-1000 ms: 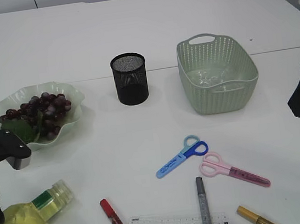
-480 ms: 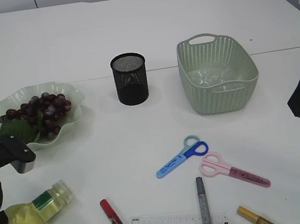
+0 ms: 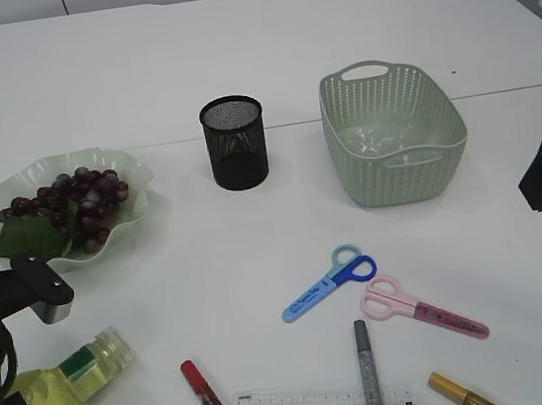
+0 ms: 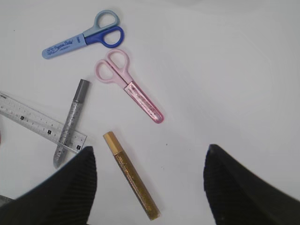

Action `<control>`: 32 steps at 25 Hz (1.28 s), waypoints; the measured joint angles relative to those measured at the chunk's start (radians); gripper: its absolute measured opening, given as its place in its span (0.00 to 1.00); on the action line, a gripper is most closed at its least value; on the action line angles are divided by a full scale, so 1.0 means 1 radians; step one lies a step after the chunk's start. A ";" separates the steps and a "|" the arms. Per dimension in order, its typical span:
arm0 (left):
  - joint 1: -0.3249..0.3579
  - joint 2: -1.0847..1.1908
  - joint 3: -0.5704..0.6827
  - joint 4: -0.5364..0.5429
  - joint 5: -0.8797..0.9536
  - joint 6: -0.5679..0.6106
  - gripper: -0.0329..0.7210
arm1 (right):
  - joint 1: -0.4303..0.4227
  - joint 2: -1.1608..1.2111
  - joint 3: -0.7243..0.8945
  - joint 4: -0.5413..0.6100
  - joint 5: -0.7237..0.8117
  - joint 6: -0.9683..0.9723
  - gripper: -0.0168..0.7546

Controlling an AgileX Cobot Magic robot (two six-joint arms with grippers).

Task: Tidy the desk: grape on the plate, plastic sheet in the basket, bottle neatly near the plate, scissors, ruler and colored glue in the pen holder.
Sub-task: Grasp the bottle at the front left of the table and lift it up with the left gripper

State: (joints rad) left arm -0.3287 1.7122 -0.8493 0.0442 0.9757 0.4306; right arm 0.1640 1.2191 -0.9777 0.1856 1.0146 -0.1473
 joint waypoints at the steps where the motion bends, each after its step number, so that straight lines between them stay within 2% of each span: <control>1: 0.000 0.006 0.004 0.000 -0.005 0.000 0.86 | 0.000 0.000 0.000 0.002 0.000 0.000 0.70; 16: 0.000 0.080 0.013 0.002 -0.051 -0.008 0.85 | 0.000 0.000 0.000 0.002 -0.002 0.000 0.70; 20: 0.000 0.080 0.013 0.002 -0.051 -0.008 0.80 | 0.000 0.000 0.000 0.002 -0.004 0.000 0.70; 26: 0.000 0.080 0.013 0.002 -0.045 -0.008 0.65 | 0.000 0.000 0.000 0.002 -0.004 0.000 0.70; 32: 0.000 0.076 0.013 -0.009 -0.032 -0.009 0.62 | 0.000 0.000 0.000 0.002 -0.004 0.000 0.70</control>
State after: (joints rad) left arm -0.3287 1.7881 -0.8368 0.0353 0.9438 0.4214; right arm 0.1640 1.2191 -0.9777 0.1874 1.0103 -0.1473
